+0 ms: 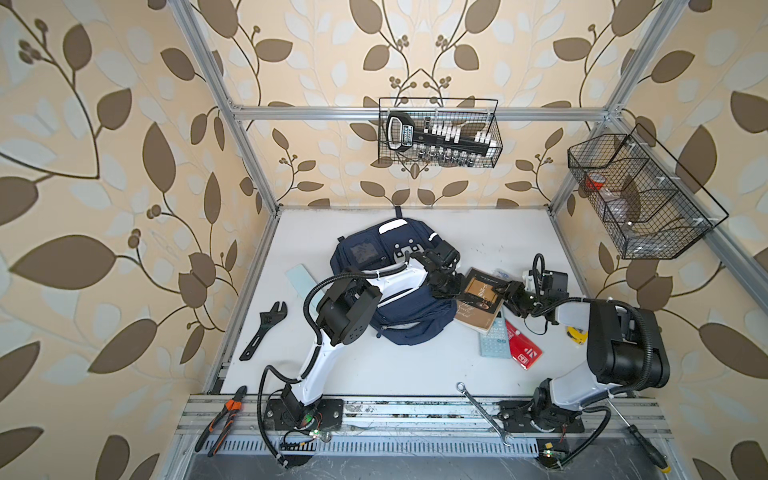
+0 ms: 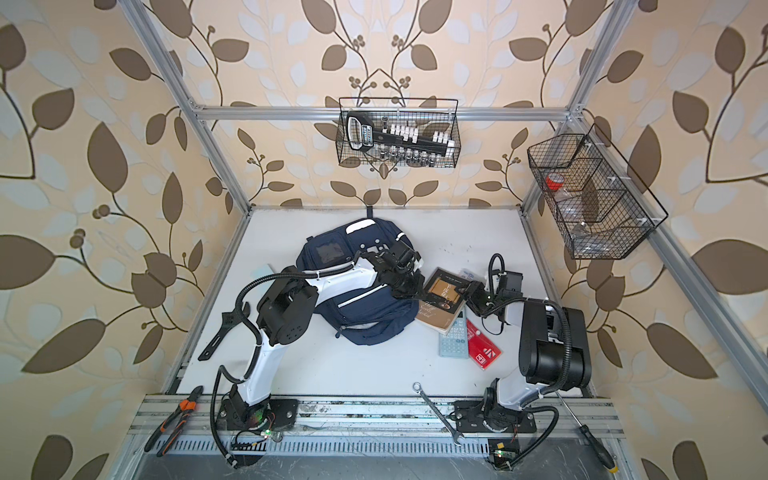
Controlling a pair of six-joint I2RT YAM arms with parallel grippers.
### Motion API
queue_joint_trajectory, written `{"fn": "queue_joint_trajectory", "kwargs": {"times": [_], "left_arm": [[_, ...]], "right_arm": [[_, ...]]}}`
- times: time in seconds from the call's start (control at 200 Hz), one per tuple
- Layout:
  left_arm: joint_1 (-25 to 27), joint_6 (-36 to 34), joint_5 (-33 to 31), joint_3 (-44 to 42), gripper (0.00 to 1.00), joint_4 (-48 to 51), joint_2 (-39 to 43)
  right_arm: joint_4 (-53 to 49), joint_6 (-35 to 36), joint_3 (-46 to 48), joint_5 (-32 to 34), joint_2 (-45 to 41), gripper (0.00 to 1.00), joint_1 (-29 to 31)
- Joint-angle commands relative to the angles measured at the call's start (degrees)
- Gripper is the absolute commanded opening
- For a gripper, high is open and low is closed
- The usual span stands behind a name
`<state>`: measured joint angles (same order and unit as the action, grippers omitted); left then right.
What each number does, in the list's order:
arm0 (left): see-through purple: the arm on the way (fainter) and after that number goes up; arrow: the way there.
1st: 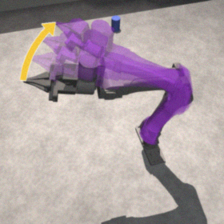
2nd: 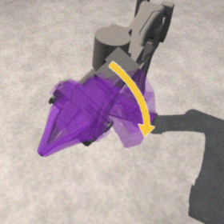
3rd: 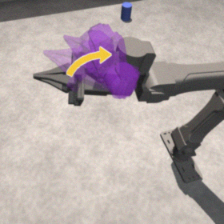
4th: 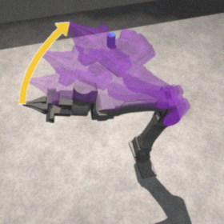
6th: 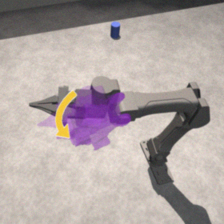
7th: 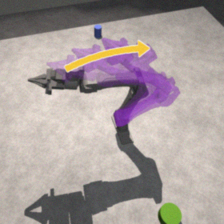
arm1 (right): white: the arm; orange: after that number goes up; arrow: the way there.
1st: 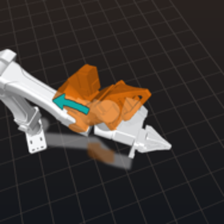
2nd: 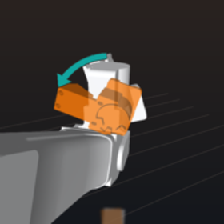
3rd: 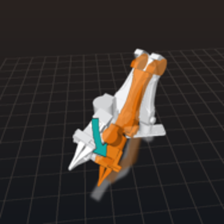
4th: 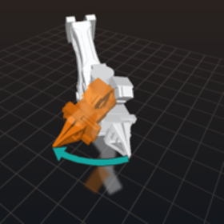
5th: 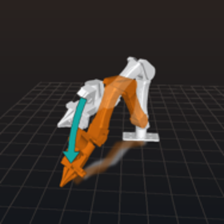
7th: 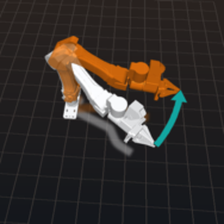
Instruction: Pack the student bag
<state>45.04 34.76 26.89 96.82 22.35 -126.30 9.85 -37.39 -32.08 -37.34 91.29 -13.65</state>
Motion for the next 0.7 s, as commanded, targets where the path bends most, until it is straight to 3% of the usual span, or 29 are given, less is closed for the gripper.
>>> {"fn": "queue_joint_trajectory", "kwargs": {"times": [0.0, 0.37, 0.5, 0.595, 0.695], "left_arm": [[0.23, 0.02, 0.29, -1.07, 0.0, -0.89, -0.12], [0.23, -0.18, 0.85, -2.69, 0.0, -2.02, -0.07], [-0.67, -1.64, -2.12, 0.35, 0.45, 1.37, 5.27], [-2.22, -1.63, -4.16, 2.43, 0.64, 3.01, 11.11], [-4.49, -1.48, -3.29, 3.64, 0.75, 3.84, 16.82]], "right_arm": [[-0.42, -0.31, 1.68, -0.18, 1.97, 0.47, -0.15], [-2.25, -0.46, -2.49, -2.33, -3.02, 0.01, 0.51], [-8.86, 0.95, -6.44, -0.45, -7.89, 0.0, 1.32], [-14.72, 2.02, -10.07, 1.79, -14.6, 0.0, 1.59], [-20.85, 3.56, -14.79, 2.95, -20.86, 0.0, 2.16]]}}
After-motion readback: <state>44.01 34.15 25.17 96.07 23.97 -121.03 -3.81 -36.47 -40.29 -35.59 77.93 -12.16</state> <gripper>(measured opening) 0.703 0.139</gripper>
